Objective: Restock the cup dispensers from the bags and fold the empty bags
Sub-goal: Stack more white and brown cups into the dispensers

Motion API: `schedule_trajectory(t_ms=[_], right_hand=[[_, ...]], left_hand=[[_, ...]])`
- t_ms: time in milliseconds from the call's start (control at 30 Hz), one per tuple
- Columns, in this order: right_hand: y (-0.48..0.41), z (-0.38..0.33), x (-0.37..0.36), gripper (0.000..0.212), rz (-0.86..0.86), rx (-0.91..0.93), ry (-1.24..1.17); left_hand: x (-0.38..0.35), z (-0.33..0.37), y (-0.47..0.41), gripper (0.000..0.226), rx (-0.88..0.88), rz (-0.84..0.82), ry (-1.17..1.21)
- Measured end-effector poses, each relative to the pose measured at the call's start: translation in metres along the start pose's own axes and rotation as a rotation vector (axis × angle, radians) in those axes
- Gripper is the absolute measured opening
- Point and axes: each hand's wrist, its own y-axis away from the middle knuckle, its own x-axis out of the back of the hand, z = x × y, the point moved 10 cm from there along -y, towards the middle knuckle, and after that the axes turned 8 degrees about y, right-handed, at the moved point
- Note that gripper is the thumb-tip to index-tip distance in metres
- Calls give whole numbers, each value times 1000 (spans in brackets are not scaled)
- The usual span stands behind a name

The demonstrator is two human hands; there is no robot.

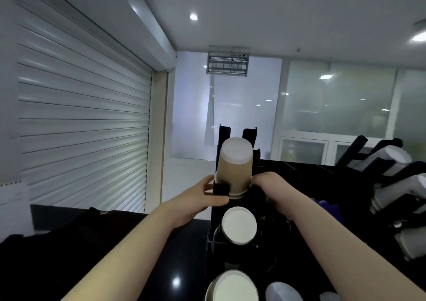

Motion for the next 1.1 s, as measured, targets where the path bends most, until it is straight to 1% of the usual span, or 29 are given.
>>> schedule_trajectory(t_ms=[67, 100, 167, 300, 433, 500, 567, 633, 700, 733, 800, 833, 900, 967, 1067, 1100], right_hand=[[-1, 4, -2, 6, -38, -35, -27], [-3, 7, -2, 6, -40, -46, -50], [-6, 14, -2, 9, -37, -74, -92], [-10, 23, -6, 11, -59, -126, -162], [-12, 21, -8, 11, -73, -124, -171], [-12, 18, -8, 10, -69, -110, -154], [-12, 14, -7, 9, -68, -90, -143], [-11, 11, -5, 13, -71, -69, -133], [-10, 8, -4, 21, -82, -52, -141], [-8, 6, -5, 20, -96, -46, -154], [-1, 0, -7, 13, -141, -49, -176], [2, -3, -8, 16, -161, -52, -182], [9, -11, -5, 24, -165, -33, -170], [19, -24, 2, 25, -149, 8, -153], [34, -46, 14, 22, -115, 65, -181], [40, -56, 20, 19, -100, 91, -181]], left_hand=[[-6, -6, -9, 71, 9, -94, 127], [-5, -8, -13, 64, 14, -95, 185], [1, -12, -20, 64, 18, -63, 237], [10, -11, -28, 53, 21, -71, 166], [13, -10, -32, 43, 45, -80, 140], [12, -7, -31, 44, 55, -99, 122], [11, -4, -29, 51, 65, -108, 102], [12, -2, -28, 56, 76, -90, 92], [13, 2, -25, 53, 89, -58, 96], [13, 6, -23, 55, 91, -47, 88], [9, 13, -19, 68, 98, -42, 52], [6, 18, -17, 74, 95, -38, 29], [1, 30, -12, 80, 55, -3, -41], [-1, 47, -6, 82, -31, 58, -95], [-6, 79, 7, 60, -187, 105, -94], [-8, 91, 12, 59, -236, 116, -93]])
